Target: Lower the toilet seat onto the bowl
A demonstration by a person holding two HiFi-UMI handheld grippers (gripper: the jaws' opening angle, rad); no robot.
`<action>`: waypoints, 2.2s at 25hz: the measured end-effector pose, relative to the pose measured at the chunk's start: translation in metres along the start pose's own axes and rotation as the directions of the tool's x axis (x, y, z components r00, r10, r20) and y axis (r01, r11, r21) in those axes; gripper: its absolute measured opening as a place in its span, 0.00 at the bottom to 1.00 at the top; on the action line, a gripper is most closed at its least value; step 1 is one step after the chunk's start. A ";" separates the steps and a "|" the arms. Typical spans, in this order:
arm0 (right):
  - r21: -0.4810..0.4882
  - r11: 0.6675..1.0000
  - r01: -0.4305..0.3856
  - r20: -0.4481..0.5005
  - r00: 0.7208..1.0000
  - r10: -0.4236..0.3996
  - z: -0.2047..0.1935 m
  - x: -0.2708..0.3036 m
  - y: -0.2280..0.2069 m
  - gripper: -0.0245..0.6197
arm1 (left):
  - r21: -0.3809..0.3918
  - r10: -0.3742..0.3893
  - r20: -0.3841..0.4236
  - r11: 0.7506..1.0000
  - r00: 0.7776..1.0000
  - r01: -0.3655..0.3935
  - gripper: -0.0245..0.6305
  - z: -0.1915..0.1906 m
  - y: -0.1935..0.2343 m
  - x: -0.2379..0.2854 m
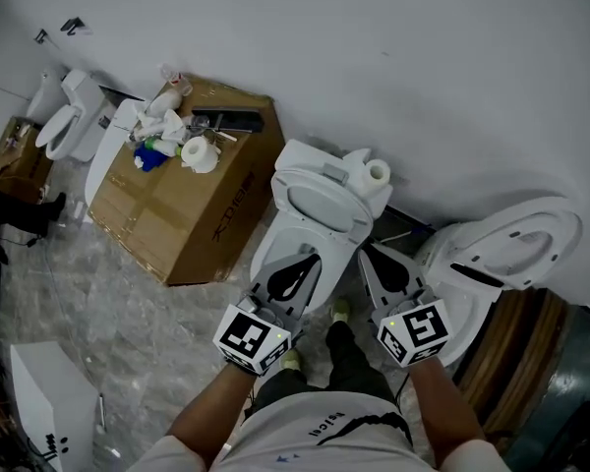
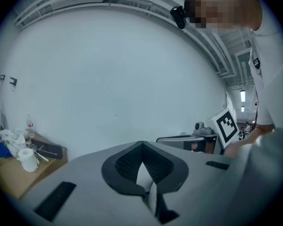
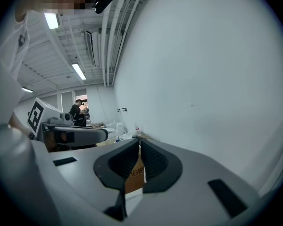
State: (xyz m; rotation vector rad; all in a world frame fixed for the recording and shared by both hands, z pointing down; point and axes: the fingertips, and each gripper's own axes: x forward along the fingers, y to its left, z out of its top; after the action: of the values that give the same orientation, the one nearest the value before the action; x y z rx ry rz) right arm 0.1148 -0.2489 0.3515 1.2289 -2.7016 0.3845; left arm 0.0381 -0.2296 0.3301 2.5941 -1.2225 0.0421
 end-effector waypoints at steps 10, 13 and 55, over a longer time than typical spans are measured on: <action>-0.102 0.995 -0.006 -0.143 0.990 -0.008 -0.076 0.072 -0.078 0.07 | -0.049 0.101 -0.067 0.993 0.993 -0.104 0.05 -0.047 0.054 0.061; -0.145 0.989 0.022 -0.176 0.983 -0.047 -0.103 0.093 -0.099 0.07 | -0.059 0.112 -0.078 0.991 0.991 -0.116 0.05 -0.062 0.062 0.072; -0.454 0.882 -0.129 -0.426 0.900 -0.088 -0.236 0.133 -0.052 0.12 | -0.121 0.168 -0.096 0.976 0.981 -0.179 0.05 -0.135 0.074 0.016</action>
State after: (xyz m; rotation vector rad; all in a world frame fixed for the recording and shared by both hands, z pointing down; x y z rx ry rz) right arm 0.0742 -0.3086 0.6172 0.8475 -2.2301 -0.0146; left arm 0.0040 -0.2520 0.4793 2.3454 -1.3707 0.1032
